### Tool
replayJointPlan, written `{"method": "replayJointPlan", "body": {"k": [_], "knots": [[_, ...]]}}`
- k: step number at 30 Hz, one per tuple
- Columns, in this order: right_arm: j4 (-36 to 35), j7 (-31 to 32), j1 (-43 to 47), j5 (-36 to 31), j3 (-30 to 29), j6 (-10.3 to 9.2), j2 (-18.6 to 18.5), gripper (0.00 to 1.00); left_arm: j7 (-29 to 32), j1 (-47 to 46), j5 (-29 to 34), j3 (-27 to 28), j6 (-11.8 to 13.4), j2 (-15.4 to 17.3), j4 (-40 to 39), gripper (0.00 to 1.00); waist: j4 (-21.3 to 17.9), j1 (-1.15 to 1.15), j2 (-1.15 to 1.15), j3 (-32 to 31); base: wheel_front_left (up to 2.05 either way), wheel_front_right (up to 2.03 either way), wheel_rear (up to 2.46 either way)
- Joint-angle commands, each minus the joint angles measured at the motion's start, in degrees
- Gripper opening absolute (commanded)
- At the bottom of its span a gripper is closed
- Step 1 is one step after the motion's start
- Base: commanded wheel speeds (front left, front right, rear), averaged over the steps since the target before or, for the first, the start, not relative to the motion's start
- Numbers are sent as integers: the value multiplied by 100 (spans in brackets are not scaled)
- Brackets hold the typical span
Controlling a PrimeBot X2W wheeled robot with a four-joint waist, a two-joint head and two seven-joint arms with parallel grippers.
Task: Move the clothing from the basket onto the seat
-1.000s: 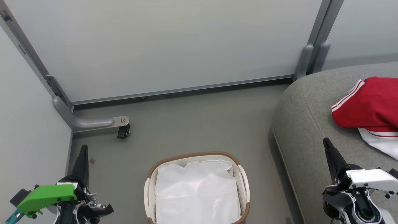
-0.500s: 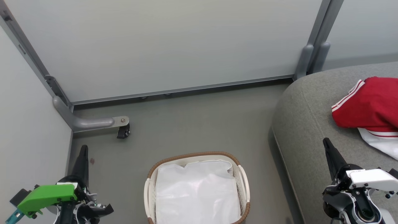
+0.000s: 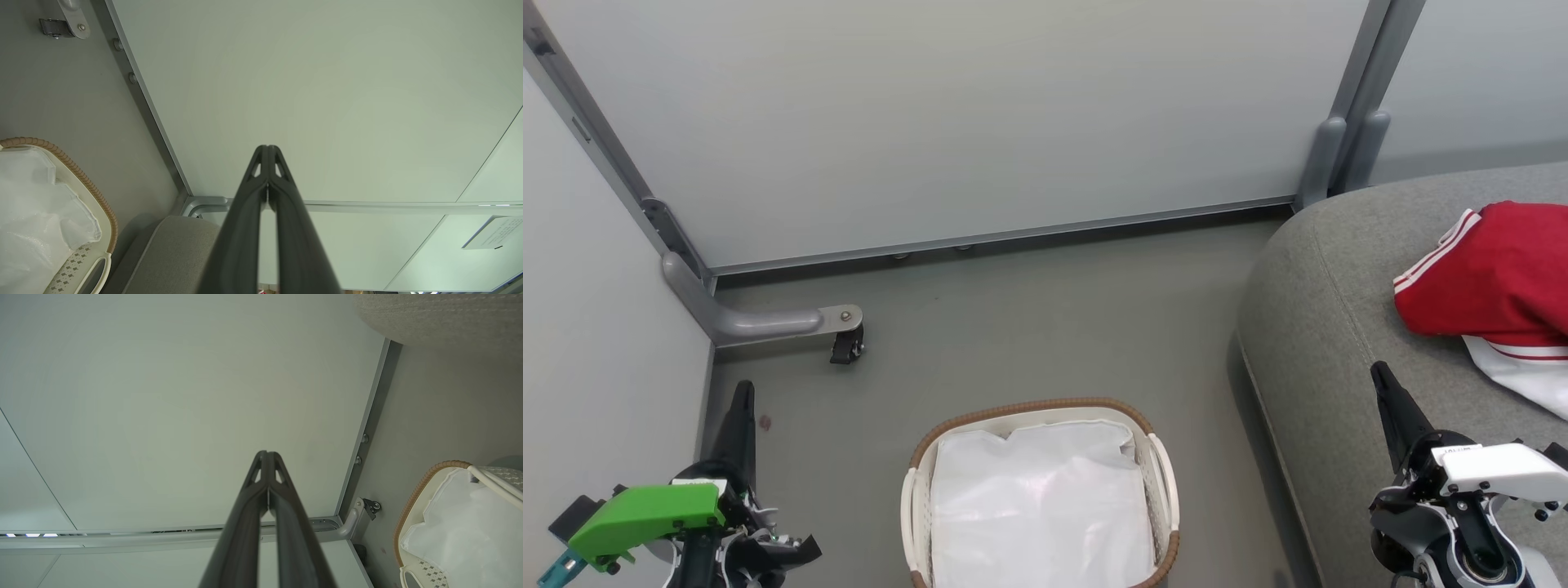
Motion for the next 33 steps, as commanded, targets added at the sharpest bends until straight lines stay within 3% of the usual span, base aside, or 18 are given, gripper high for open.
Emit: {"method": "replayJointPlan", "body": {"k": [1, 33], "knots": [[-15, 15, 59, 18, -12, 0, -36, 0, 17, -62, -18, 12, -36, 36, -10, 0, 0, 0, 0, 0, 0, 0, 0], [-15, 14, 59, 19, -12, 0, -35, 0, 17, -62, -18, 12, -36, 36, -9, 0, 0, 0, 0, 0, 0, 0, 0]]}}
